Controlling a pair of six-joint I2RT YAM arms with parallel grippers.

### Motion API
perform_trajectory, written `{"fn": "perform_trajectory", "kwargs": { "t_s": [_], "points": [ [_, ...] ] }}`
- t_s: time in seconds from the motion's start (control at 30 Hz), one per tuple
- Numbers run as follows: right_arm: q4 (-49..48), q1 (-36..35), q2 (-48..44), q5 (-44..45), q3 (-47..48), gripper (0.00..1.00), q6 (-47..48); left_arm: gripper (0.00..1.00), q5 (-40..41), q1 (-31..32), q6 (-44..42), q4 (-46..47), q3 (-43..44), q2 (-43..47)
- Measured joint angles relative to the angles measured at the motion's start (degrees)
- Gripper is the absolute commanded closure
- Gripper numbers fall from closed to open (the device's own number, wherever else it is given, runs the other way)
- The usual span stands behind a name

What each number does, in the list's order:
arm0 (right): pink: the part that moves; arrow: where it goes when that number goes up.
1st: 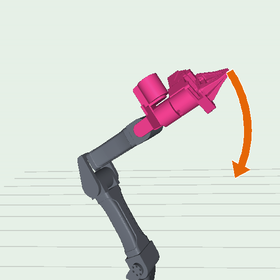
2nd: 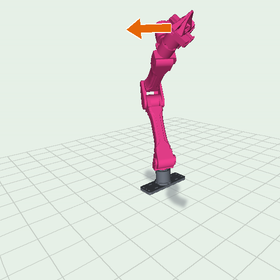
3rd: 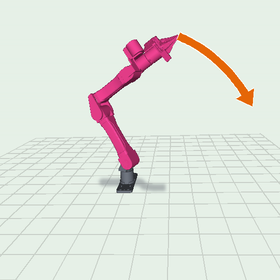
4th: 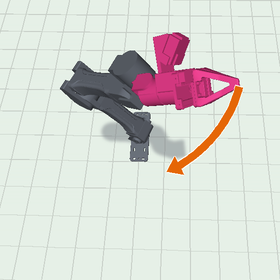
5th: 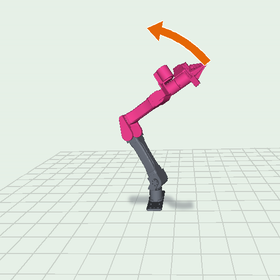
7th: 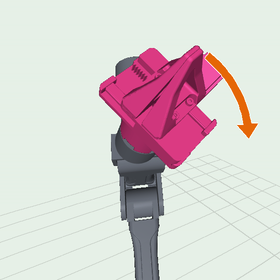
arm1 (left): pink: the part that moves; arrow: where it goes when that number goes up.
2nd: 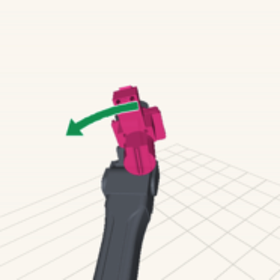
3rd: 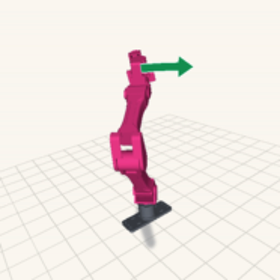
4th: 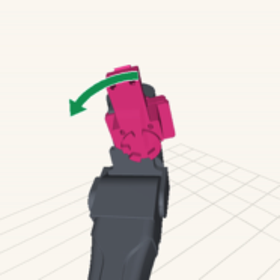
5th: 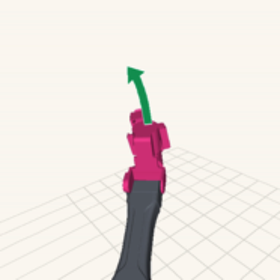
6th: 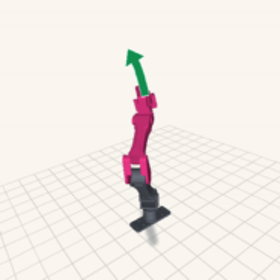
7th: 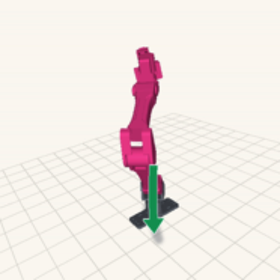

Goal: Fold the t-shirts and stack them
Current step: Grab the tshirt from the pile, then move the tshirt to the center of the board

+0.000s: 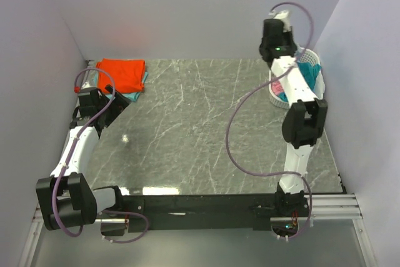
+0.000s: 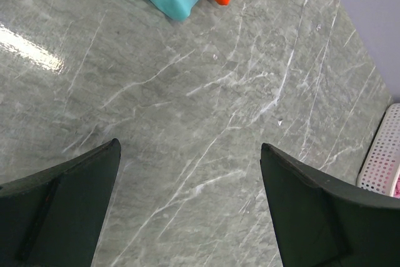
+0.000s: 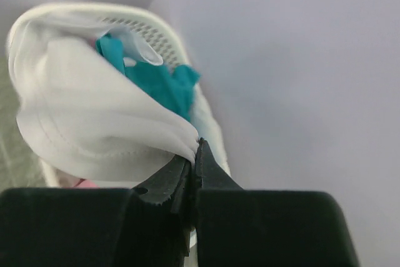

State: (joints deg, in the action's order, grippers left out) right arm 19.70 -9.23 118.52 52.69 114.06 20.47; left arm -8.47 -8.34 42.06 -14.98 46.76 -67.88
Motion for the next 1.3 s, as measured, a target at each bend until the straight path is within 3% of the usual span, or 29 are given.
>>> {"fn": "perform_trajectory", "kwargs": {
  "t_s": [0.33, 0.9, 1.1, 1.3],
  "points": [
    [3.96, 8.83, -6.82, -3.3, 7.54, 1.0, -10.01, 0.01, 0.35, 0.0, 0.17, -0.74, 1.92, -0.59],
    [-2.27, 8.98, -12.83, -14.08, 13.57, 1.0, -7.26, 0.01, -0.59, -0.02, 0.7, -0.28, 4.52, -3.32],
    [-3.41, 6.91, -20.63, -24.13, 15.3, 1.0, -9.46, 0.01, -0.85, -0.04, 0.72, -0.26, 5.03, -3.34],
    [-5.2, -4.02, -26.25, -27.21, 17.14, 1.0, -7.34, 0.01, -2.16, -0.07, 0.92, 0.37, 5.14, -3.28]
  ]
}}
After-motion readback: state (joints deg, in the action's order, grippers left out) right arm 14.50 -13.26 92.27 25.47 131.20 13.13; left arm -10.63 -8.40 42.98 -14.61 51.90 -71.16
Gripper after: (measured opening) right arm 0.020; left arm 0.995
